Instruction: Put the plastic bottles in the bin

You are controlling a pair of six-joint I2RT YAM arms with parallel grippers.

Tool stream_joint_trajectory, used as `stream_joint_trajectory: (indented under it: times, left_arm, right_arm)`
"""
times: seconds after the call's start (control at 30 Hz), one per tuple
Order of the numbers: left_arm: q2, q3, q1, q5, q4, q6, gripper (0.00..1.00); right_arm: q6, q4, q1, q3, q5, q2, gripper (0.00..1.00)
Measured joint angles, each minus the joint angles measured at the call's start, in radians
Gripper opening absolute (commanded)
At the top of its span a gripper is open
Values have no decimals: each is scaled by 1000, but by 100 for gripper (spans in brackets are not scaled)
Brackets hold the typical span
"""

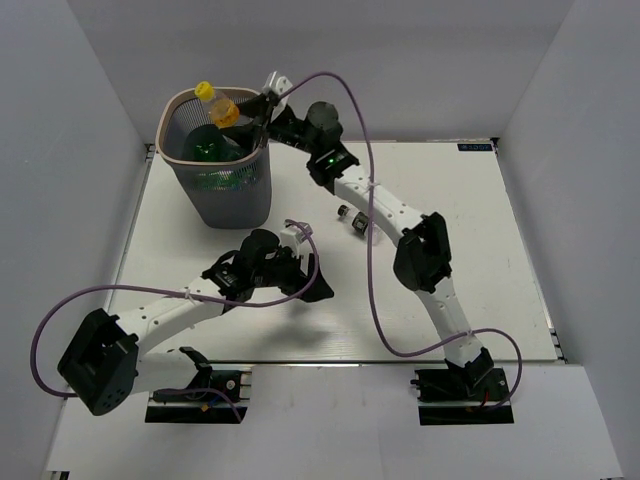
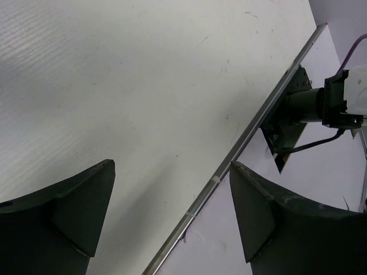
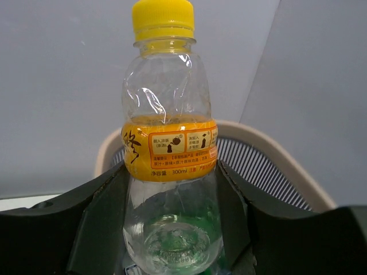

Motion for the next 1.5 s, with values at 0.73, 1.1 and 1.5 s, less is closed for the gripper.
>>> stream_joint_trajectory:
  times: [0.73, 1.1, 1.5]
  left_arm:
    - [271, 173, 0, -154, 133, -229, 91]
    - [571, 620, 2, -415, -84, -600, 94]
    - [430, 477, -5, -319, -280, -288, 96]
  right_arm:
    - [-136, -249, -250, -244, 235, -413, 5]
    - [-359, -1019, -518, -476, 165, -555, 90]
    - [-578, -1329, -463, -652, 43, -393, 90]
